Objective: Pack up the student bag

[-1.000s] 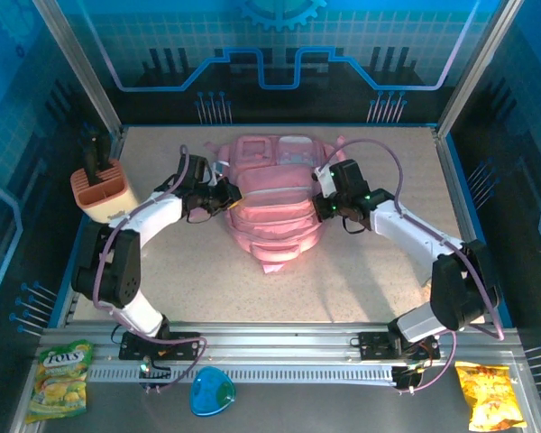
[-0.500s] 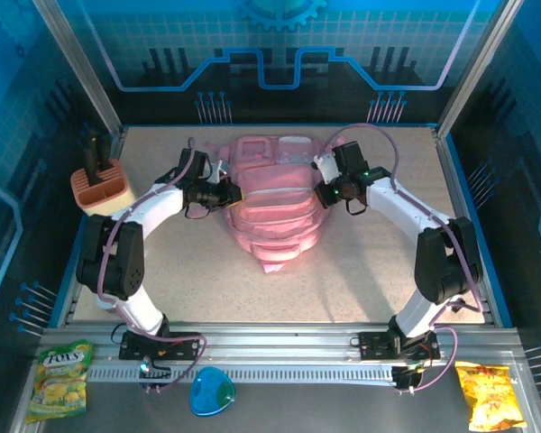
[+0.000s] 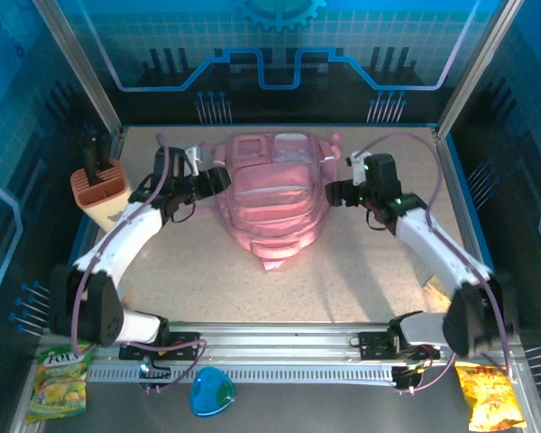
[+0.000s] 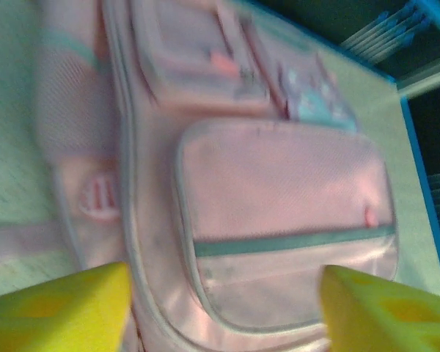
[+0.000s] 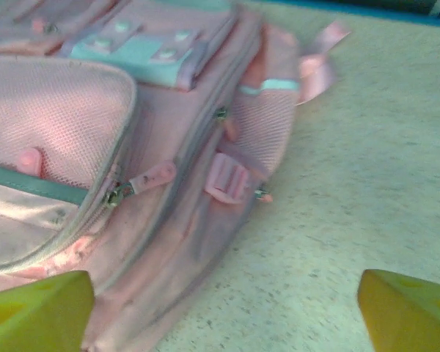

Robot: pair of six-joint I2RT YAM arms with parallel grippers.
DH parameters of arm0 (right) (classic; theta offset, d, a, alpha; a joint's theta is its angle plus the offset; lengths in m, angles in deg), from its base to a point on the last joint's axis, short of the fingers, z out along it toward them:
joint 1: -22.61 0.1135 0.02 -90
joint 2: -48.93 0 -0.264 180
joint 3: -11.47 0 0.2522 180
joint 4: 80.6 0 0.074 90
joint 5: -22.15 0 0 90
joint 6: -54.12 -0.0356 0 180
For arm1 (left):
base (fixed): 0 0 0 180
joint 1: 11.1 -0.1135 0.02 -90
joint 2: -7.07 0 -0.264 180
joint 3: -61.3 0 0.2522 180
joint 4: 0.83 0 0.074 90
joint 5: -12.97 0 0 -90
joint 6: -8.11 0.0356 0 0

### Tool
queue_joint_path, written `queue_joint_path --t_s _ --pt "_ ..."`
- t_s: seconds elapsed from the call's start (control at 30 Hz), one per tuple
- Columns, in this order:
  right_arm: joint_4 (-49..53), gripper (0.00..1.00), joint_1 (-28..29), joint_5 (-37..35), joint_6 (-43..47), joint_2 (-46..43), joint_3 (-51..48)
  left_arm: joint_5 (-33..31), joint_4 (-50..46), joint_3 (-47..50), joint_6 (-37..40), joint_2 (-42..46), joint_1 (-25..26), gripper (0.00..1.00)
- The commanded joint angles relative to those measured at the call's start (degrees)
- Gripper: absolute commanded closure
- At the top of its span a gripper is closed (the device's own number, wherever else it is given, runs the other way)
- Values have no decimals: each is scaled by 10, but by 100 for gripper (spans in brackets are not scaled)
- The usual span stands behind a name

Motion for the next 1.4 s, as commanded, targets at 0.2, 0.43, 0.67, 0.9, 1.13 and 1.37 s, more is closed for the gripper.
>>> queue_joint_path --t_s 0.2,0.43,0.67,0.9,1.13,1.37 --pt "-172 0 -55 -204 -38 -131 -192 -247 171 186 27 114 -6 1" --pt "-224 0 -61 -269 -47 -126 -256 -374 294 303 104 126 -6 1" --pt "-289 0 -79 -232 -50 -86 -297 -385 308 315 167 124 -20 1" --pt "-422 0 -90 -158 3 -42 -315 -255 507 384 205 56 -67 1" --pt "-553 0 -91 -97 50 17 -339 -150 616 388 266 -24 -82 1" --pt "-639 0 -92 -83 81 75 -350 -113 656 376 268 -92 -92 1"
